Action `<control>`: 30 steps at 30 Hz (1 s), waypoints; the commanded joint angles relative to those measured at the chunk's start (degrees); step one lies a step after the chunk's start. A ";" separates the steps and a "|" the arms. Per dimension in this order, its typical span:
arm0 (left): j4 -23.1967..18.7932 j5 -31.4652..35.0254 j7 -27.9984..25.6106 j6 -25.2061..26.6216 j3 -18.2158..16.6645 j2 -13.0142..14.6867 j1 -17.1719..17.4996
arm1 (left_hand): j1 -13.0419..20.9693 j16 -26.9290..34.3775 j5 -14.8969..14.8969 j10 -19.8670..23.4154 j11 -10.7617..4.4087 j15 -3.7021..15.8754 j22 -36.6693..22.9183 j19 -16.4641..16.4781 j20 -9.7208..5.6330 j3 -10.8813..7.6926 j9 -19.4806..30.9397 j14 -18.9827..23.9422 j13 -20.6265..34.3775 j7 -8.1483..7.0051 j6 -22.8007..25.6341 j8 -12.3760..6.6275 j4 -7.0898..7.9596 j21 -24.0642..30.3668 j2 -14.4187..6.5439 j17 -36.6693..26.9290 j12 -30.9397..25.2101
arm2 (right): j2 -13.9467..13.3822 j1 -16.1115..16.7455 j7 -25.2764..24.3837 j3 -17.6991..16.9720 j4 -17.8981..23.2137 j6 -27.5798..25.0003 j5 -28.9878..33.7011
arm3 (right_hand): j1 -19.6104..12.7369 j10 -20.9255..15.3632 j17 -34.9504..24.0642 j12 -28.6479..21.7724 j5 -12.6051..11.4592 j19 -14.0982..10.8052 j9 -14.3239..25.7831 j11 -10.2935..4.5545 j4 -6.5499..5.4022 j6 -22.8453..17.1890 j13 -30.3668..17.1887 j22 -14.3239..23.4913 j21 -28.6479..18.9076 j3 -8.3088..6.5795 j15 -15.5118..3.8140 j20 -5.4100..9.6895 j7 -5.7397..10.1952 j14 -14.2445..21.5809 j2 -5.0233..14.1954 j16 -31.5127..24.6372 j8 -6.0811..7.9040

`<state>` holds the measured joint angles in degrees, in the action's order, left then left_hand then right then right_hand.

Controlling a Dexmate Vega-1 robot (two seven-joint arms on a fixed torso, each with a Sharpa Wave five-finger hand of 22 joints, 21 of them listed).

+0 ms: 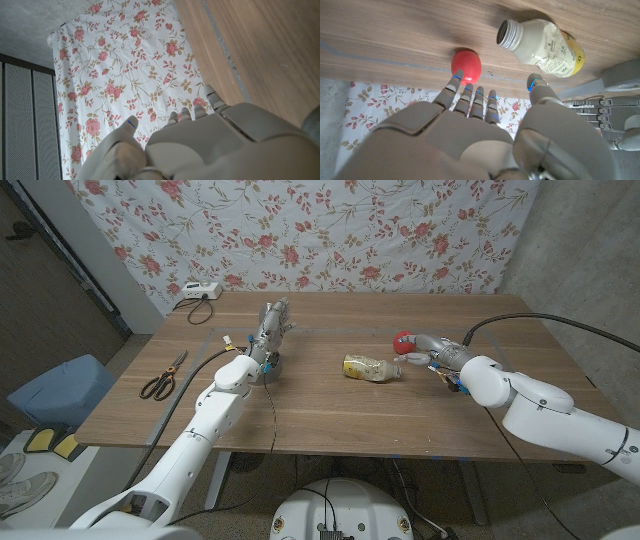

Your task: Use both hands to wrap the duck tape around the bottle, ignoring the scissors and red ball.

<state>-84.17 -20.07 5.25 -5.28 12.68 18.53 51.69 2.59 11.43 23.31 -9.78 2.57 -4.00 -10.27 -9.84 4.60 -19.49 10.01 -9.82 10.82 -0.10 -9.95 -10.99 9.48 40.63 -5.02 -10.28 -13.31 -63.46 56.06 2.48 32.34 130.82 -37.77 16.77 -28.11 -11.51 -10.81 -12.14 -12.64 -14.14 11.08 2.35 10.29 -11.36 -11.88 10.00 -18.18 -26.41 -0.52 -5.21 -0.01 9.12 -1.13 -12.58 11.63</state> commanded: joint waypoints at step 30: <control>-2.77 -0.32 -2.08 0.94 -0.27 0.32 2.13 | 0.54 -0.29 0.41 -2.72 0.62 0.39 -0.15 -5.18 0.51 0.41 0.15 -3.98 0.12 0.53 -2.68 0.29 0.09 -0.71 -3.21 -0.07 0.58 | 6.40 -14.65 23.92 18.52 -1.19 -5.54 26.94 | -3.47 -0.60 -0.26 -0.17 -1.54 -1.85 0.22 -0.72 -0.16 0.69 -0.35 0.35 0.46 0.76 -0.51 0.51 -0.29 0.77 -1.94 -0.21 0.03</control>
<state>-86.33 -20.30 3.73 -4.76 12.50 18.80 53.33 2.59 11.09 23.28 -9.78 2.57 -4.00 -10.26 -9.84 4.60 -19.33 10.00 -9.82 10.80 0.11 -9.74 -10.76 9.64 40.03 -5.01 -10.26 -12.82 -59.97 44.30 21.58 47.11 131.93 -44.56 36.87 -31.02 -12.19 -10.80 -12.14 -13.80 -15.43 11.07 1.82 10.29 -11.04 -12.14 10.29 -17.73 -25.91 -0.74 -4.54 -0.31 9.33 -3.15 -12.58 11.63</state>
